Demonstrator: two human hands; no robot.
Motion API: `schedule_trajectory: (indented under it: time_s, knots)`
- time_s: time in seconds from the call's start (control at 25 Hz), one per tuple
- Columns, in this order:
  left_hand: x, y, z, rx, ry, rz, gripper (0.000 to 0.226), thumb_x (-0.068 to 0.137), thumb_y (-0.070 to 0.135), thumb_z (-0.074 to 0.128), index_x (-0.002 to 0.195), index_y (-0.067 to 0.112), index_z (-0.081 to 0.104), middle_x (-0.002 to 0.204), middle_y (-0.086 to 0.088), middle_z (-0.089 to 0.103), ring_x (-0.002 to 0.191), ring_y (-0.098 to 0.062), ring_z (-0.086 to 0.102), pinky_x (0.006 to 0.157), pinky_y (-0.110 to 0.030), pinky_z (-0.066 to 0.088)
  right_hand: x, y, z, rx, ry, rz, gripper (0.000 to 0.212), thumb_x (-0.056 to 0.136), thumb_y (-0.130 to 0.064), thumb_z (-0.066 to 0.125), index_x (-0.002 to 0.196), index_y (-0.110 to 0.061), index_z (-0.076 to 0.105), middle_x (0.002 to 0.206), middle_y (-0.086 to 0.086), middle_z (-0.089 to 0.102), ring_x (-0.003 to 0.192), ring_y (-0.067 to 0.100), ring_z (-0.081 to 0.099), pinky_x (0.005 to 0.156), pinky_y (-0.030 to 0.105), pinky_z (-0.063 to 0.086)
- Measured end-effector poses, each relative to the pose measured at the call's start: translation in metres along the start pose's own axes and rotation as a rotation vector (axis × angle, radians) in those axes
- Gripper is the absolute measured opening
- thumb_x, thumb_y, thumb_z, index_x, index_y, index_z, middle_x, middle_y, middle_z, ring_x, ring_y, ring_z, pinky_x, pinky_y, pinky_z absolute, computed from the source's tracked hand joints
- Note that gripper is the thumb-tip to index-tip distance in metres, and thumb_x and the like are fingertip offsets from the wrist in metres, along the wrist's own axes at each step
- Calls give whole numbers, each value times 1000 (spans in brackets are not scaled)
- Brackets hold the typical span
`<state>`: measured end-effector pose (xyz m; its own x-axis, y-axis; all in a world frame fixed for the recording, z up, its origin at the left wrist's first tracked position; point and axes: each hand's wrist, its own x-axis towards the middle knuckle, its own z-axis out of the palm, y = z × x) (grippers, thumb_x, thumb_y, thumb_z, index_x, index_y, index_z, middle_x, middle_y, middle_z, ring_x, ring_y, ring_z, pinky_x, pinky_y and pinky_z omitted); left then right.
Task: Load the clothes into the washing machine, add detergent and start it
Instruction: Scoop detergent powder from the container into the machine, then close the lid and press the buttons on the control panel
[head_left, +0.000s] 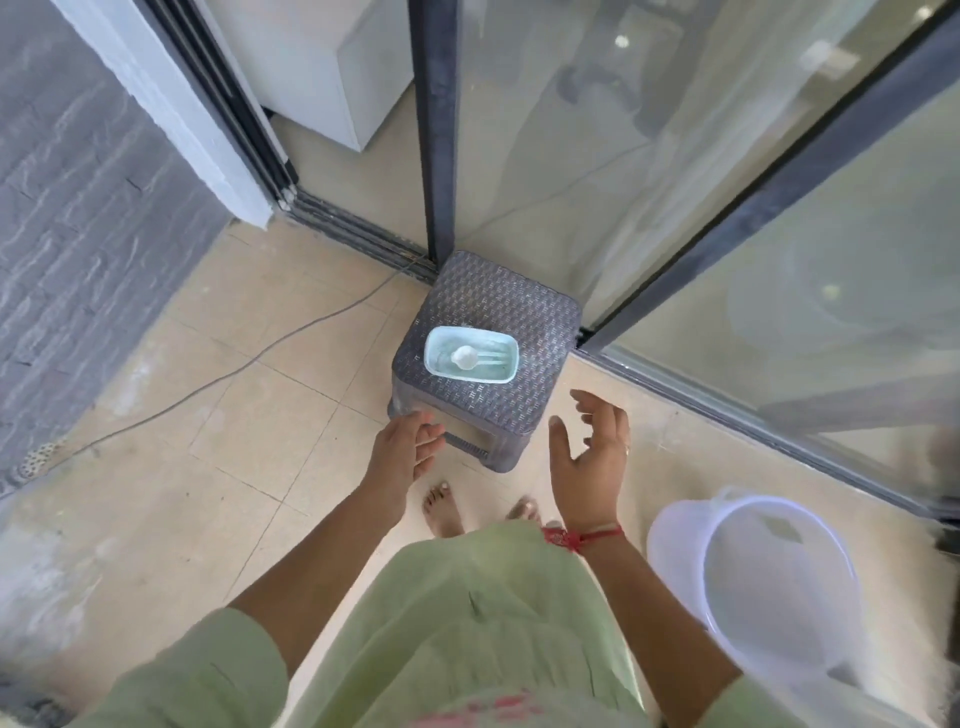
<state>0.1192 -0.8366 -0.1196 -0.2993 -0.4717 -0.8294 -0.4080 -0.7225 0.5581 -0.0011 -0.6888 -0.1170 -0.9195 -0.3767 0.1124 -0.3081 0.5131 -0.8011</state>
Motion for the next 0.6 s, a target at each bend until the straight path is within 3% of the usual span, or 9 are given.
schedule_trajectory:
  time_s: [0.12, 0.28, 0.44, 0.6]
  knots:
    - [-26, -9, 13, 138, -54, 34, 20, 97, 27, 44, 92, 18, 60, 86, 3, 66, 85, -15, 60, 72, -27, 41, -32, -12, -37, 143, 165, 78, 19, 83, -20, 56, 102, -18, 52, 95, -12, 51, 93, 16, 53, 81, 37, 46]
    - [-72, -20, 64, 300, -240, 121, 25, 100, 27, 40, 87, 20, 60, 87, 2, 64, 79, -11, 60, 68, -24, 40, -78, -23, -104, 181, 384, 116, 16, 83, -26, 52, 98, -23, 46, 95, -14, 49, 94, 8, 50, 81, 22, 40]
    - [-137, -54, 122, 501, -487, 209, 26, 100, 30, 38, 88, 22, 60, 88, 3, 65, 80, -11, 60, 68, -23, 39, -148, -13, -181, 102, 662, 208, 22, 84, -17, 57, 102, -25, 47, 98, -4, 52, 96, 15, 52, 81, 31, 44]
    - [-209, -125, 166, 692, -783, 181, 27, 99, 34, 37, 87, 23, 59, 86, 4, 65, 79, -9, 61, 72, -24, 40, -255, 5, -249, 4, 986, 346, 21, 84, -15, 59, 103, -21, 51, 101, -4, 55, 96, 19, 55, 83, 42, 47]
